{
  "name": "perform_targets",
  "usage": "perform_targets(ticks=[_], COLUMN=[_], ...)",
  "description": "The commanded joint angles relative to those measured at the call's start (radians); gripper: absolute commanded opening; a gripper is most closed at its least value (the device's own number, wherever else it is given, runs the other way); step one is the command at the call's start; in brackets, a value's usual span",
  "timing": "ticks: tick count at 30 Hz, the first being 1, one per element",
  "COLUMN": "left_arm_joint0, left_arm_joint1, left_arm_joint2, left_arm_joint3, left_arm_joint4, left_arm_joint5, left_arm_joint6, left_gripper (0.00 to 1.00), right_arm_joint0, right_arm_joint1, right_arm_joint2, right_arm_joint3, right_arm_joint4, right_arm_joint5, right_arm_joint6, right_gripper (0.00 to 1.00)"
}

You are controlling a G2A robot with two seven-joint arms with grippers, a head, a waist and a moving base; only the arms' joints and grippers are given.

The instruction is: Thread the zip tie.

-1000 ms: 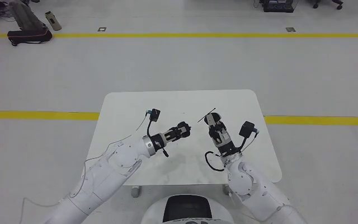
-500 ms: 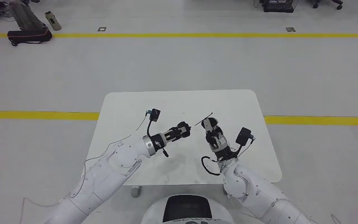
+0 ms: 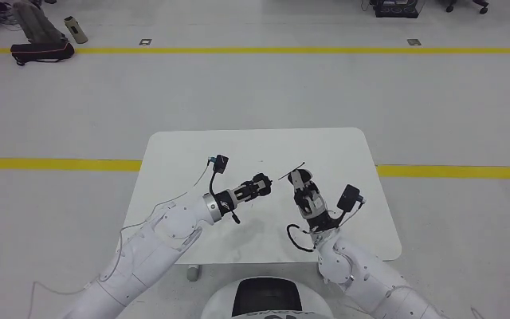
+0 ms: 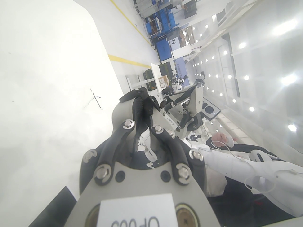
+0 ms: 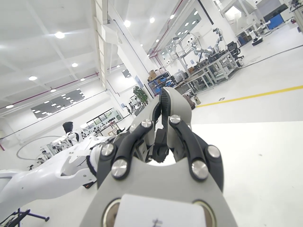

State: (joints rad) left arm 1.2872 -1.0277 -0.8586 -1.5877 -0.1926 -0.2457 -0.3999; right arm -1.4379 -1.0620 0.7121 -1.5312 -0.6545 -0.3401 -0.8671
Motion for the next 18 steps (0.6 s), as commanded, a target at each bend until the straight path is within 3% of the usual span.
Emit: perform_targets(ticks=[1, 14, 18], left_arm_joint0=[0.000, 0.000, 0.000], left_arm_joint1=[0.000, 0.000, 0.000], left_arm_joint2=[0.000, 0.000, 0.000], left_arm_joint3=[0.000, 0.000, 0.000], left_arm_joint4=[0.000, 0.000, 0.000], left_arm_joint5=[0.000, 0.000, 0.000], left_arm_joint6=[0.000, 0.000, 0.000], left_gripper=[0.00, 0.00, 0.00], right_arm_joint0=[-0.001, 0.082, 0.087], right_arm_joint1=[-0.003, -0.047, -0.049], right_arm_joint2=[-0.012, -0.128, -0.131], right_arm_joint3=[0.012, 0.163, 0.171], right_arm_joint4=[-0.009, -0.099, -0.100], right_arm_joint5=[0.000, 0.000, 0.000], right_arm_joint6=[-0.040, -0.278, -0.286], right_gripper=[0.00, 0.00, 0.00])
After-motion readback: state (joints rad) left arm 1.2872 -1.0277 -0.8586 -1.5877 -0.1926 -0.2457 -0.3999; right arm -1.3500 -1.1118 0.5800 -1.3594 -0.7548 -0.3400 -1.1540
